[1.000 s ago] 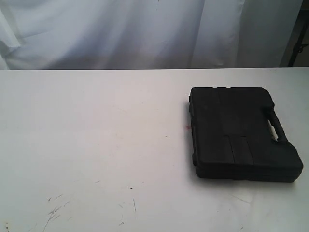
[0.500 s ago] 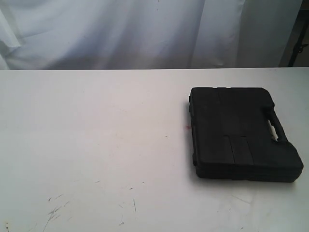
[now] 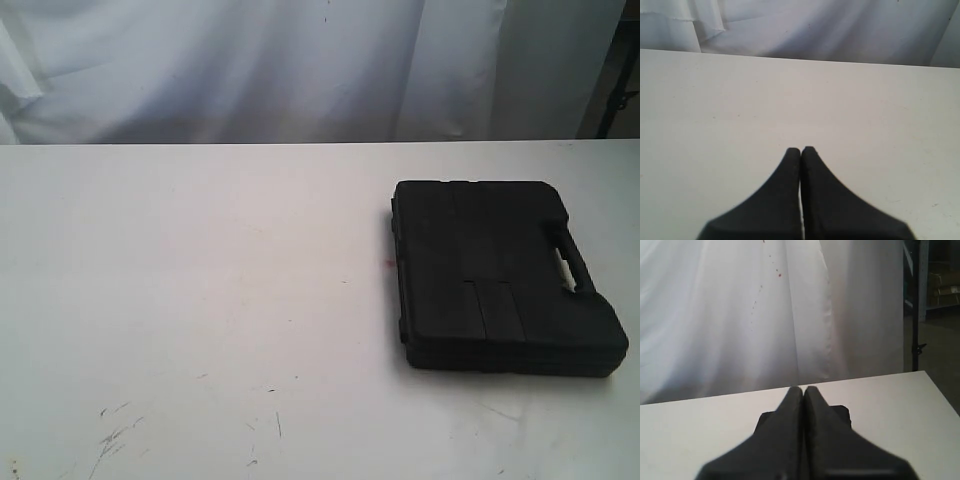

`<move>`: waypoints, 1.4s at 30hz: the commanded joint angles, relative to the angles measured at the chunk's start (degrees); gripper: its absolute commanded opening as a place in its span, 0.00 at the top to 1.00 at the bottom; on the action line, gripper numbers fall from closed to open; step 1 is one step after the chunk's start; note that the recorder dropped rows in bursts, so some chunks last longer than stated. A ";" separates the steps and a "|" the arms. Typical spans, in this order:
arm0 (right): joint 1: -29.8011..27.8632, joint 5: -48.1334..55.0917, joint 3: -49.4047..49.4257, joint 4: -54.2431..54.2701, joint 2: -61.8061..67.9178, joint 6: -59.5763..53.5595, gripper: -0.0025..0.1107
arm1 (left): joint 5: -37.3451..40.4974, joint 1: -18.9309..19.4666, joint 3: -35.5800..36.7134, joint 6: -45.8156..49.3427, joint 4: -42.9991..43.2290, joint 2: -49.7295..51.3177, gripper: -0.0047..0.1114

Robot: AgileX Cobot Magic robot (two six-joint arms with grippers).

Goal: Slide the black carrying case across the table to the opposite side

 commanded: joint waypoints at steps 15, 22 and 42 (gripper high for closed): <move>-0.57 -3.93 11.48 -0.75 -10.27 0.13 0.98 | -0.85 0.11 0.24 -0.05 -0.08 -0.23 0.96; -0.57 -7.04 21.25 -2.40 -15.55 0.13 0.98 | -0.85 0.11 0.24 -0.05 -0.08 -0.23 0.96; -0.57 -13.24 33.55 -2.56 -15.55 0.13 0.98 | -0.85 0.11 0.24 -0.05 -0.11 -0.23 0.96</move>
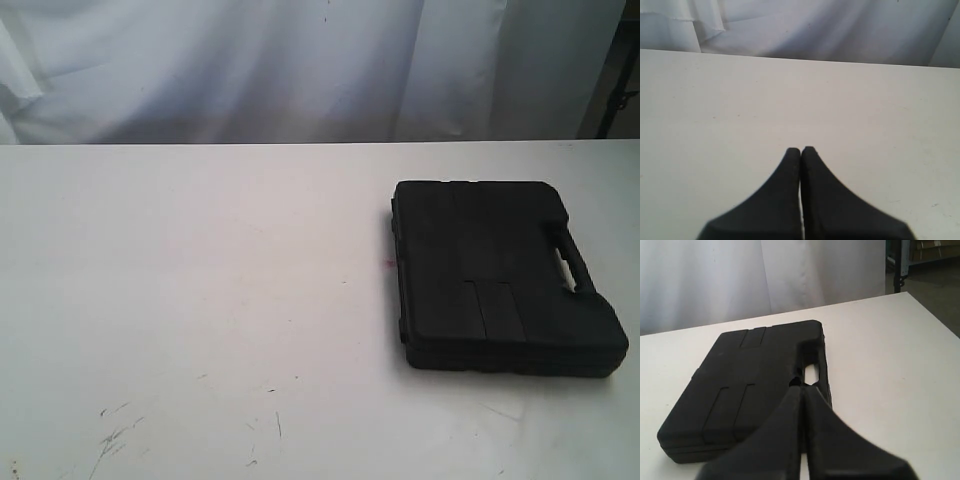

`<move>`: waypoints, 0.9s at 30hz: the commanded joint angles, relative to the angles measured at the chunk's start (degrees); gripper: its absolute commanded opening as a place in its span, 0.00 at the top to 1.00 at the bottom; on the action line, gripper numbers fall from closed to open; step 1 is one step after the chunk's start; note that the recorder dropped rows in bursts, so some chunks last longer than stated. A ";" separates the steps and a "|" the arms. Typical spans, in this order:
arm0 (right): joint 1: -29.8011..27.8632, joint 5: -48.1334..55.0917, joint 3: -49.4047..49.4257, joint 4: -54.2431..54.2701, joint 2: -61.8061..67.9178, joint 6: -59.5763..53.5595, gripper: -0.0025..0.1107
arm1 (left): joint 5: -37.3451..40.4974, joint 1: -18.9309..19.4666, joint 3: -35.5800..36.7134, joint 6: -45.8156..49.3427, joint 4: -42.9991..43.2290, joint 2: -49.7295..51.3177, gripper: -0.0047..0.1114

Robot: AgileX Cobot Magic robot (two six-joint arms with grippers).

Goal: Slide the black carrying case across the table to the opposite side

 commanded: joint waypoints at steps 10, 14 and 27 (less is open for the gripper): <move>-0.37 0.42 0.99 -2.28 -0.29 -0.30 0.98 | -0.82 0.11 0.24 -0.05 -0.11 -0.23 0.96; -0.37 1.68 0.99 -2.28 -0.29 -2.90 0.98 | -0.82 0.11 0.24 -0.05 -0.11 -0.23 0.96; -0.37 1.67 0.99 -2.28 -0.29 -2.91 0.98 | -0.82 0.11 0.24 -0.05 -0.11 -0.23 0.96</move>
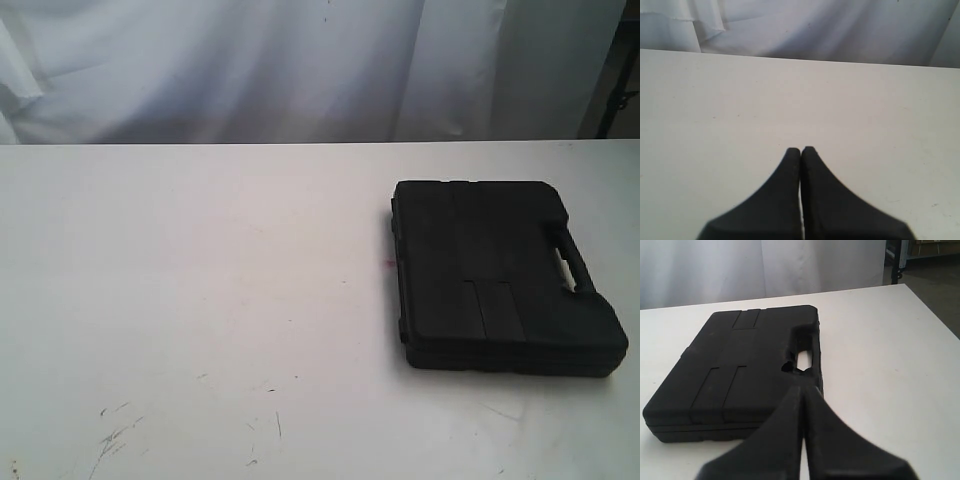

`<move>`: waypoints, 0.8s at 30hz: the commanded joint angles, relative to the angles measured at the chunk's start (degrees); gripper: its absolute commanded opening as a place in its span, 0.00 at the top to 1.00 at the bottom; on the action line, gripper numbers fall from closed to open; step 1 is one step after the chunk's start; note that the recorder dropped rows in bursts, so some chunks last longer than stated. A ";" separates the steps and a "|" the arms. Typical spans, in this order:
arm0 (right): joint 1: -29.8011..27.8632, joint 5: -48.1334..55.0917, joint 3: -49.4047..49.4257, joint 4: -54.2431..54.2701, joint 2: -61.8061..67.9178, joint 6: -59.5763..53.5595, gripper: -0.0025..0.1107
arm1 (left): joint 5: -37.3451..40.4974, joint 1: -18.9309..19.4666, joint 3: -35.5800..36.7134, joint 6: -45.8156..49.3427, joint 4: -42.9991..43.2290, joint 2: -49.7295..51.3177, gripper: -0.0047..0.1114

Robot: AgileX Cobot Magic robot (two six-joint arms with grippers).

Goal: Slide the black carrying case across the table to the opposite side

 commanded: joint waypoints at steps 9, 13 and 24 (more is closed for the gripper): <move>-0.37 -0.02 0.20 -0.78 -0.29 0.02 0.98 | -0.82 0.11 0.24 -0.05 -0.11 -0.23 0.96; -0.37 -0.02 0.20 -0.78 -0.29 0.02 0.98 | -0.82 0.11 0.24 -0.05 -0.11 -0.23 0.96; -0.37 -0.02 0.20 -0.78 -0.29 0.16 0.98 | -0.82 0.11 0.24 -0.05 -0.11 -0.23 0.96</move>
